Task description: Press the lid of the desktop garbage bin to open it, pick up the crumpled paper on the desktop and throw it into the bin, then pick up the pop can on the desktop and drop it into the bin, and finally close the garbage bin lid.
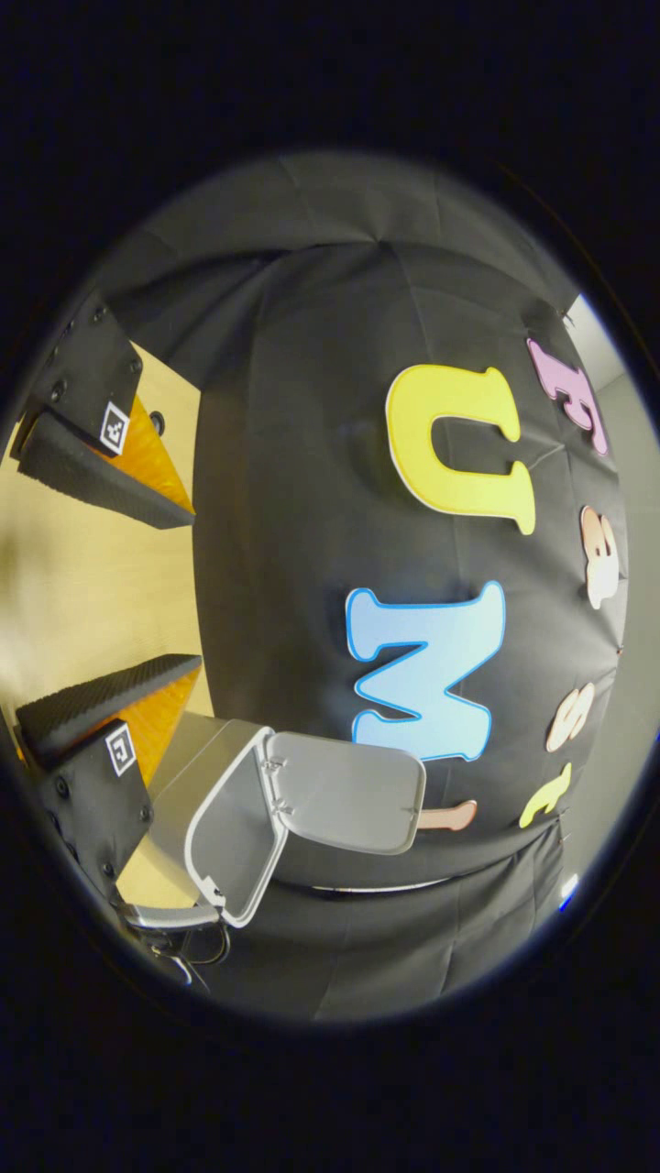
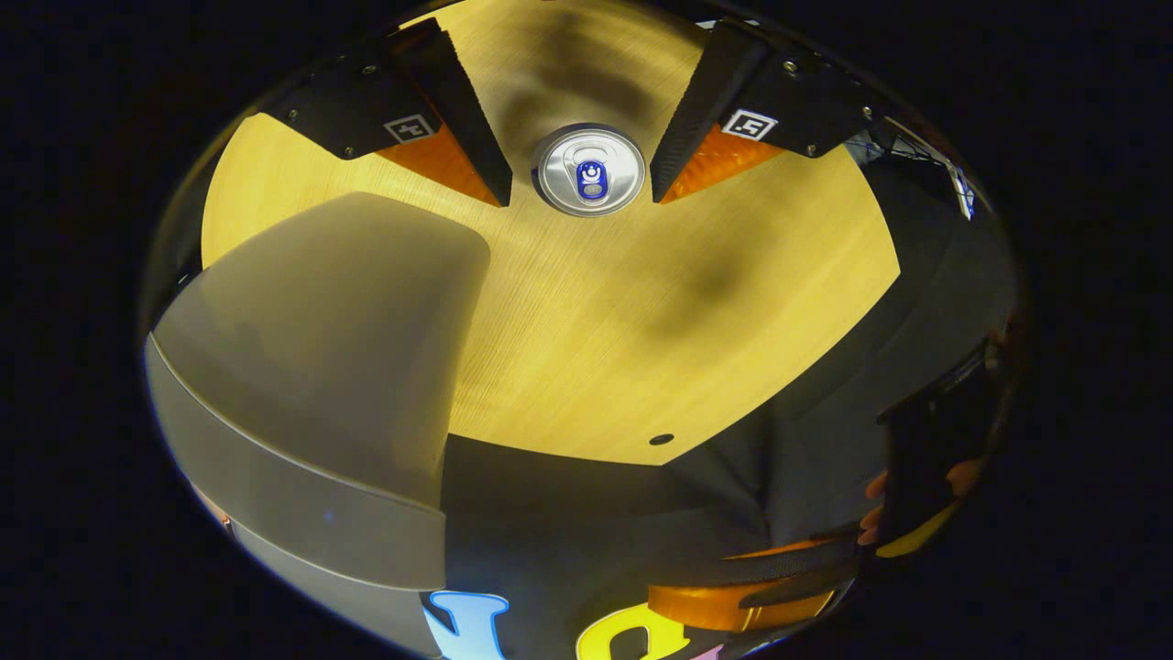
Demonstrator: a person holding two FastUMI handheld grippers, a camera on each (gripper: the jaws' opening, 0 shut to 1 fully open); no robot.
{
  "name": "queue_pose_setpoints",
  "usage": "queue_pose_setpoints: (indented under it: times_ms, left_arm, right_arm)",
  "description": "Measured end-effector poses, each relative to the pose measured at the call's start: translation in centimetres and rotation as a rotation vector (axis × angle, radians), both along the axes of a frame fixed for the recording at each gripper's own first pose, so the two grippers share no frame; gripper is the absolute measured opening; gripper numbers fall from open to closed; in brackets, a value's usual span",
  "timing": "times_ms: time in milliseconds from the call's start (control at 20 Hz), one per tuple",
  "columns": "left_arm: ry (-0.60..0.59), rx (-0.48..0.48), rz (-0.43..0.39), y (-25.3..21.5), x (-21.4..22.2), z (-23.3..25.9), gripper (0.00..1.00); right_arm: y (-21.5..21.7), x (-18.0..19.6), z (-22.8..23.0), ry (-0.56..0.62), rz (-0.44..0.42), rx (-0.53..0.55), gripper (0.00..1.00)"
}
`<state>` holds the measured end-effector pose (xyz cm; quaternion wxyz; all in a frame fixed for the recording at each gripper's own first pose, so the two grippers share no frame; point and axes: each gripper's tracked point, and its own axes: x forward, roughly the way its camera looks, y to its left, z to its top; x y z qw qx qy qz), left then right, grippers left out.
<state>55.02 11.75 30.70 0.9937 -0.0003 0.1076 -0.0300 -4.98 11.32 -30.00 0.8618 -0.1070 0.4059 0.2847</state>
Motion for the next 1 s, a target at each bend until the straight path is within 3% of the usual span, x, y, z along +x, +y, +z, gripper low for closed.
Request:
queue_pose_setpoints:
  times_ms: [50, 150, 400, 750, 1000]
  left_arm:
    - [0.001, -0.001, 0.001, 0.1, 0.0, 0.0, 0.93]
    - [0.005, -0.005, 0.004, 0.2, 0.0, -0.2, 0.93]
    - [0.014, -0.012, 0.009, 0.4, 0.0, -0.6, 0.89]
    - [0.016, -0.004, 0.014, 0.7, 0.1, -0.6, 0.89]
    - [0.018, -0.001, 0.009, 0.4, 0.3, -0.6, 0.92]
  right_arm:
    - [-0.1, 0.0, -0.2, 0.002, 0.002, -0.007, 0.91]
    - [0.0, -0.1, -0.3, 0.002, 0.006, -0.008, 0.86]
    - [0.5, 0.3, 2.2, -0.046, 0.012, 0.039, 0.84]
    - [3.3, 3.5, 13.9, -0.247, -0.045, 0.279, 0.84]
    - [3.1, 6.5, 21.4, -0.392, -0.091, 0.392, 0.83]
